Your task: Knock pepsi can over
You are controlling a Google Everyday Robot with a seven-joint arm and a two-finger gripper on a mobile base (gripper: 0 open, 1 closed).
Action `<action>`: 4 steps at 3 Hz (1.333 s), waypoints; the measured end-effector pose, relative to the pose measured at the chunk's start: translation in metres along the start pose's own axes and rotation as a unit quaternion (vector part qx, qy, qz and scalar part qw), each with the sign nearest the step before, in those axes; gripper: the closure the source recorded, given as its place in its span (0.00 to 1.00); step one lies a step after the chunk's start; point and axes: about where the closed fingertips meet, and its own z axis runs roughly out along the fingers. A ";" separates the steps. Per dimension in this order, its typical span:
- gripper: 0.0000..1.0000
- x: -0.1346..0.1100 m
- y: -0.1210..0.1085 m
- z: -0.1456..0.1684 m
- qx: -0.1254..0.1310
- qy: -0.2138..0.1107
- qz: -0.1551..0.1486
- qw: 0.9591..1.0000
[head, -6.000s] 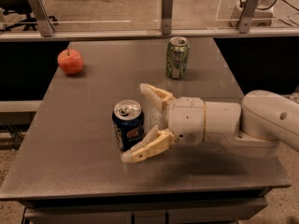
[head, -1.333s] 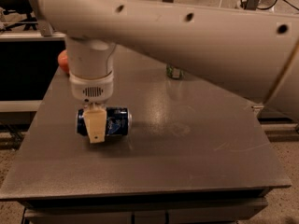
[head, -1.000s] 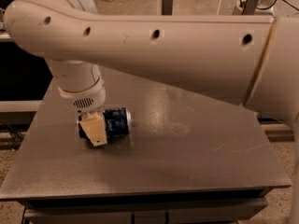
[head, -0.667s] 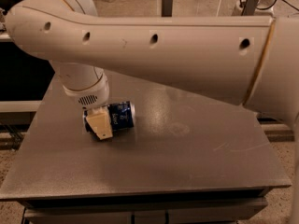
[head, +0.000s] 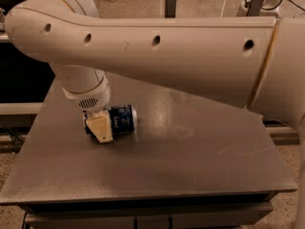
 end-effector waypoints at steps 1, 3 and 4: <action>0.00 -0.001 0.001 0.000 -0.015 0.007 -0.015 1.000; 0.00 0.026 -0.021 -0.042 0.001 0.007 -0.017 1.000; 0.00 0.049 -0.023 -0.050 0.013 -0.042 -0.022 0.999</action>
Offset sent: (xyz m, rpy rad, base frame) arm 0.0163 -0.0190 0.0560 -0.0558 0.0152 0.0569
